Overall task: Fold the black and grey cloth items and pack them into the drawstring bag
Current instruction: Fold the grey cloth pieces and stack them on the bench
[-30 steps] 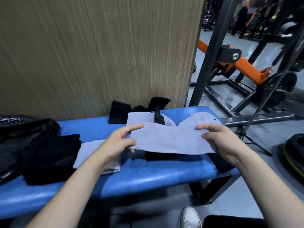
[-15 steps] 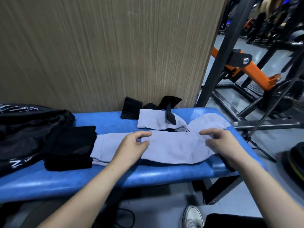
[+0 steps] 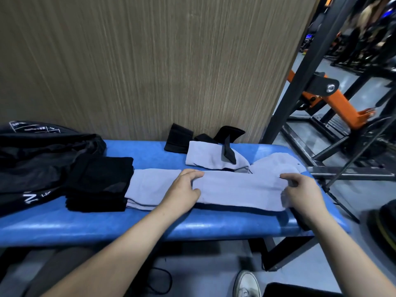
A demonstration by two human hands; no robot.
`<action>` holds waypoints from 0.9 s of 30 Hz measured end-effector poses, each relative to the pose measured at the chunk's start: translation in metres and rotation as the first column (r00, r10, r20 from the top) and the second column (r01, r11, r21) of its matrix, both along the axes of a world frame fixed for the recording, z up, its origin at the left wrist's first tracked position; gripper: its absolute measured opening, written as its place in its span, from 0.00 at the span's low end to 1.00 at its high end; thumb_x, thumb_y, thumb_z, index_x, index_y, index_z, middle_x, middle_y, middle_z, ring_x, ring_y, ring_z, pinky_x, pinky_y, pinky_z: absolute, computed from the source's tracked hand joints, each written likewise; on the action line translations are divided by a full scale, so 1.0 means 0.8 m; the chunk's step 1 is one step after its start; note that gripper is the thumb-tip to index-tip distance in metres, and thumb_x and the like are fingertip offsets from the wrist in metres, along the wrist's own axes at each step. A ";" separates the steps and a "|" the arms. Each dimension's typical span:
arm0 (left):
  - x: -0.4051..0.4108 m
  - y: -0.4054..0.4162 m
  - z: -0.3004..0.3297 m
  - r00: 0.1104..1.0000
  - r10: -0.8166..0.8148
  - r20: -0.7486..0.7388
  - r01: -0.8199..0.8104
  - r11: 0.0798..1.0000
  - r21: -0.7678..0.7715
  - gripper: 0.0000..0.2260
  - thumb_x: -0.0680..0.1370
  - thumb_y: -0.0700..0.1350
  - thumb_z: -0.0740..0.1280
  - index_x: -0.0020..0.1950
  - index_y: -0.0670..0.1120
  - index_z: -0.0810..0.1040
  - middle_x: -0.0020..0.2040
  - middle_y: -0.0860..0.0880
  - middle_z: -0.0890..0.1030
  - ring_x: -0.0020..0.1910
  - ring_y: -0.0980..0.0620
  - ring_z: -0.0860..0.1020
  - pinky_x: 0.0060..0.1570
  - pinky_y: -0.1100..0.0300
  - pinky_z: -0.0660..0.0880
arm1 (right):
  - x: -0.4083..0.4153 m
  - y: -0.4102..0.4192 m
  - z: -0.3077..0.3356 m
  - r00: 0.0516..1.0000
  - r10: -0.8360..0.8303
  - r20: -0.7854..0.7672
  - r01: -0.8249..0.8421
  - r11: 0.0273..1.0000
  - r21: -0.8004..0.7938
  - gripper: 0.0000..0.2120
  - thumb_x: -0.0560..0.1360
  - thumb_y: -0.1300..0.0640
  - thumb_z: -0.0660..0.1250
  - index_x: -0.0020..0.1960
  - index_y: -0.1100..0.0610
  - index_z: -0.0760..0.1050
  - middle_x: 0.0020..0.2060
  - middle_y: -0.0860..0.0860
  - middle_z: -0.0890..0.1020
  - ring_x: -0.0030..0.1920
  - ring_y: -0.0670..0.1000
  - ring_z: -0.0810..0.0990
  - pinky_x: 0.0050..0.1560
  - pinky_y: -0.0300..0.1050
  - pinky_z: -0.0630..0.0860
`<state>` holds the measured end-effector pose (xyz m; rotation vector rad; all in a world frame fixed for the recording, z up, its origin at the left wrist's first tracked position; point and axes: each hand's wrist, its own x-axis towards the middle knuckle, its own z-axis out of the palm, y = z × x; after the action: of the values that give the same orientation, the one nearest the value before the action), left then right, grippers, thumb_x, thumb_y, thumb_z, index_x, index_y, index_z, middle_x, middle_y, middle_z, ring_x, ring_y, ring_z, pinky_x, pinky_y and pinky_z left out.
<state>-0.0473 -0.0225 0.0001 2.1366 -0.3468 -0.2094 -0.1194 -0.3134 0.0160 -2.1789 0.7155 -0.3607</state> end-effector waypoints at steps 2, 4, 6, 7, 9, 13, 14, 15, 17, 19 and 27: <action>-0.003 -0.001 0.003 1.000 -0.006 -0.003 0.006 0.999 -0.039 0.23 0.76 0.34 0.64 0.70 0.49 0.74 0.62 0.54 0.72 0.49 0.48 0.77 0.52 0.65 0.70 | -0.002 0.007 0.003 0.999 0.039 0.023 -0.039 0.999 0.014 0.23 0.69 0.70 0.61 0.58 0.52 0.80 0.41 0.53 0.81 0.46 0.55 0.79 0.43 0.44 0.72; -0.008 -0.001 0.004 0.999 -0.013 -0.033 0.010 0.996 -0.088 0.22 0.76 0.36 0.64 0.68 0.51 0.75 0.56 0.54 0.72 0.36 0.58 0.73 0.44 0.66 0.69 | -0.004 0.017 0.010 0.989 0.114 0.095 -0.118 0.993 0.031 0.21 0.71 0.69 0.62 0.56 0.49 0.80 0.38 0.50 0.78 0.42 0.53 0.77 0.39 0.41 0.70; -0.011 0.000 0.007 0.996 -0.028 -0.081 0.014 0.987 -0.163 0.21 0.76 0.36 0.64 0.67 0.53 0.76 0.53 0.54 0.73 0.32 0.60 0.70 0.38 0.67 0.68 | -0.006 0.026 0.018 0.974 0.168 0.153 -0.177 0.983 0.050 0.19 0.72 0.70 0.63 0.53 0.49 0.81 0.36 0.49 0.77 0.35 0.47 0.73 0.32 0.34 0.68; -0.012 0.000 0.009 0.994 -0.035 -0.099 0.015 0.980 -0.196 0.21 0.76 0.36 0.65 0.66 0.53 0.77 0.52 0.53 0.73 0.31 0.60 0.70 0.36 0.69 0.67 | -0.008 0.030 0.023 0.967 0.184 0.179 -0.199 0.978 0.069 0.19 0.73 0.71 0.63 0.53 0.49 0.81 0.36 0.49 0.77 0.31 0.45 0.71 0.28 0.33 0.66; -0.015 -0.001 0.012 0.990 -0.041 -0.132 0.007 0.967 -0.254 0.20 0.77 0.35 0.65 0.65 0.53 0.77 0.45 0.54 0.72 0.27 0.61 0.69 0.32 0.71 0.66 | -0.011 0.036 0.028 0.952 0.200 0.231 -0.238 0.960 0.149 0.19 0.73 0.72 0.63 0.53 0.51 0.81 0.39 0.50 0.78 0.29 0.45 0.70 0.25 0.34 0.65; -0.018 -0.003 0.014 0.976 -0.054 -0.211 -0.018 0.945 -0.326 0.20 0.77 0.36 0.67 0.65 0.55 0.77 0.29 0.55 0.68 0.24 0.56 0.64 0.29 0.66 0.62 | -0.008 0.052 0.036 0.935 0.212 0.283 -0.286 0.925 0.249 0.20 0.74 0.70 0.64 0.53 0.47 0.81 0.46 0.51 0.81 0.35 0.51 0.75 0.30 0.42 0.69; -0.017 -0.003 0.013 0.971 -0.064 -0.232 -0.020 0.939 -0.343 0.21 0.76 0.36 0.68 0.64 0.56 0.77 0.27 0.54 0.68 0.27 0.53 0.65 0.32 0.63 0.63 | -0.006 0.059 0.039 0.932 0.211 0.295 -0.293 0.917 0.270 0.19 0.75 0.69 0.64 0.54 0.46 0.81 0.46 0.50 0.81 0.35 0.50 0.76 0.31 0.43 0.69; -0.017 -0.003 0.012 0.966 -0.076 -0.247 -0.018 0.933 -0.359 0.21 0.76 0.37 0.68 0.64 0.58 0.77 0.27 0.53 0.69 0.30 0.51 0.66 0.35 0.60 0.63 | -0.004 0.067 0.042 0.930 0.211 0.303 -0.301 0.907 0.294 0.19 0.75 0.68 0.65 0.54 0.45 0.81 0.45 0.50 0.80 0.35 0.50 0.75 0.32 0.43 0.68; -0.016 -0.003 0.007 0.962 -0.088 -0.258 -0.015 0.928 -0.372 0.22 0.76 0.37 0.69 0.64 0.59 0.77 0.27 0.54 0.70 0.32 0.51 0.66 0.39 0.59 0.64 | 0.001 0.083 0.045 0.925 0.216 0.313 -0.324 0.878 0.353 0.18 0.76 0.67 0.65 0.54 0.46 0.80 0.42 0.50 0.77 0.30 0.50 0.72 0.27 0.41 0.67; -0.016 -0.002 0.004 0.964 -0.093 -0.248 -0.007 0.927 -0.374 0.23 0.76 0.36 0.69 0.65 0.58 0.76 0.26 0.57 0.70 0.34 0.52 0.68 0.42 0.61 0.67 | 0.008 0.101 0.047 0.924 0.225 0.308 -0.342 0.848 0.406 0.18 0.76 0.69 0.64 0.55 0.47 0.79 0.39 0.51 0.74 0.25 0.49 0.68 0.24 0.40 0.65; -0.021 -0.004 0.013 0.963 -0.118 -0.243 0.007 0.910 -0.415 0.17 0.81 0.39 0.65 0.68 0.52 0.75 0.52 0.54 0.82 0.49 0.68 0.78 0.48 0.77 0.71 | 0.030 0.171 0.037 0.907 0.357 0.222 -0.420 0.788 0.451 0.16 0.75 0.67 0.67 0.57 0.51 0.75 0.39 0.52 0.74 0.24 0.50 0.71 0.28 0.42 0.69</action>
<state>-0.0640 -0.0258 0.0107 1.6565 -0.2747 -0.4165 -0.0956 -0.1767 0.0452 -1.7348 0.2288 -0.0790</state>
